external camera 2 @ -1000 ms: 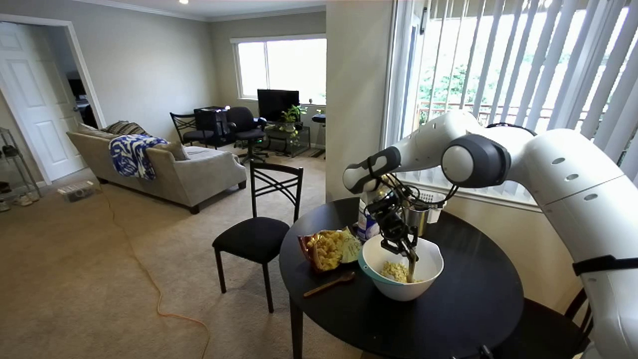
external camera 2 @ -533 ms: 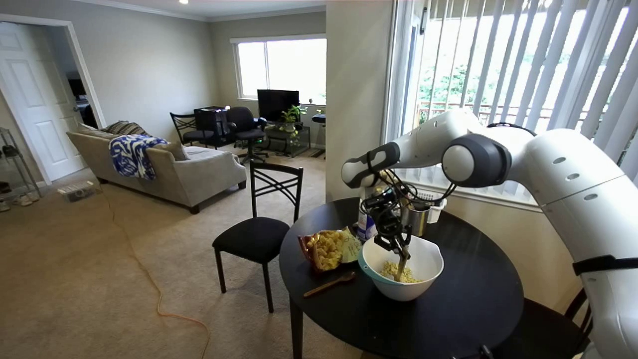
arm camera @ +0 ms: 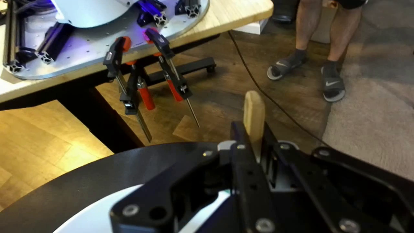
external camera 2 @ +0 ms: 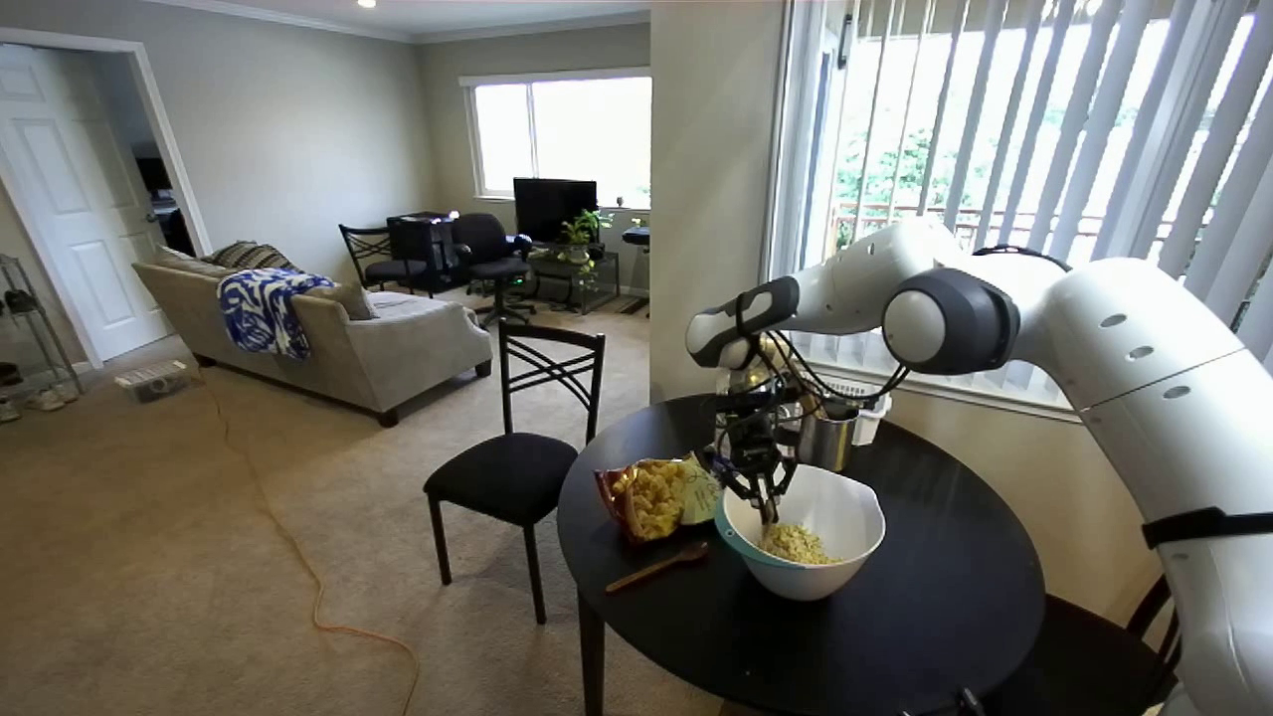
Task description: Stir in the bowl
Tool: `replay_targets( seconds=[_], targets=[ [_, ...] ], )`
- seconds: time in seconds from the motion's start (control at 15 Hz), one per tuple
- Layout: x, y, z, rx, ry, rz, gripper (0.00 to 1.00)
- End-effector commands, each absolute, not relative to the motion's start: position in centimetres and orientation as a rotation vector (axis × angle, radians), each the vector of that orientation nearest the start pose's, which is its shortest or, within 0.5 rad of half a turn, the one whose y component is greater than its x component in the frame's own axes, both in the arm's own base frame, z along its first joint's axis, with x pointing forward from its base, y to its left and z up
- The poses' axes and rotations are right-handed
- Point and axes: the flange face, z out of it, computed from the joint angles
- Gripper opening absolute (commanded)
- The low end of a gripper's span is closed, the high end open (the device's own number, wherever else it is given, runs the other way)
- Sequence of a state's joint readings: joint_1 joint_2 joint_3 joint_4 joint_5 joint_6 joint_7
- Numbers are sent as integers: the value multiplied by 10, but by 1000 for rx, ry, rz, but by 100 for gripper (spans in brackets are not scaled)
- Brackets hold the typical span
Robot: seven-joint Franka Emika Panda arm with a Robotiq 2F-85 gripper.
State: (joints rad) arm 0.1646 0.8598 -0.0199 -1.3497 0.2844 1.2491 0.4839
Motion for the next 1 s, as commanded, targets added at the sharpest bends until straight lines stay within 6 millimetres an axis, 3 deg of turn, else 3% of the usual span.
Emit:
replay_targets(
  seconds=[0.0, 0.4, 0.67, 0.93],
  targets=[
    [611, 126, 186, -2803, 792, 1364, 3],
    [625, 118, 197, -2814, 1197, 1132, 3],
    [625, 120, 203, -2769, 1345, 1132, 3],
    [630, 122, 209, -2678, 1386, 1119, 3]
  ],
)
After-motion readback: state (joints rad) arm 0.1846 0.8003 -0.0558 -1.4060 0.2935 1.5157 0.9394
